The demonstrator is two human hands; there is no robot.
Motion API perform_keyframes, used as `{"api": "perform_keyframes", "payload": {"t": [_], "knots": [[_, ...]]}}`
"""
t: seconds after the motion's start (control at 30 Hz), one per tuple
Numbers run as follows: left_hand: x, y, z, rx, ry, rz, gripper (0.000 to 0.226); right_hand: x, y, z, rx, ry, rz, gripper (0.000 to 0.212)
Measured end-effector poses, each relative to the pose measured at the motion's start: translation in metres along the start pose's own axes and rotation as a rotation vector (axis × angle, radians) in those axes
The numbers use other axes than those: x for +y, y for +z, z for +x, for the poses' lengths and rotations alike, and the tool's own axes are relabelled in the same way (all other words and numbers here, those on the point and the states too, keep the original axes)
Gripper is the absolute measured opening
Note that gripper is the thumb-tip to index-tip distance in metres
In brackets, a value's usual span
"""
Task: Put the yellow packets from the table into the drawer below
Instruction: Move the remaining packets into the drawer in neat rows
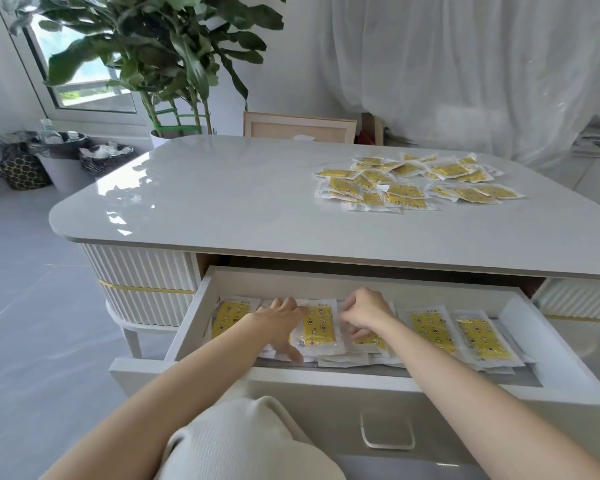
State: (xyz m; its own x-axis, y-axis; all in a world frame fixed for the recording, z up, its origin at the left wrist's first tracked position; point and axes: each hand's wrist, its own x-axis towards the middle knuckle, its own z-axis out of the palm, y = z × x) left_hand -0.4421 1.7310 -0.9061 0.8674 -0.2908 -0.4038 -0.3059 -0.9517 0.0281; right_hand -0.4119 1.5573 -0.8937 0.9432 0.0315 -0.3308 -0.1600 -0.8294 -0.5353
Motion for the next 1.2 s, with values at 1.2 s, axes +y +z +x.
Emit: {"api": "perform_keyframes", "payload": {"t": [1.2], "knots": [[0.007,-0.142,0.064,0.585,-0.127,-0.089,0.072,-0.020,-0.134,0.032,0.334,-0.337,0.042,0.044]]}}
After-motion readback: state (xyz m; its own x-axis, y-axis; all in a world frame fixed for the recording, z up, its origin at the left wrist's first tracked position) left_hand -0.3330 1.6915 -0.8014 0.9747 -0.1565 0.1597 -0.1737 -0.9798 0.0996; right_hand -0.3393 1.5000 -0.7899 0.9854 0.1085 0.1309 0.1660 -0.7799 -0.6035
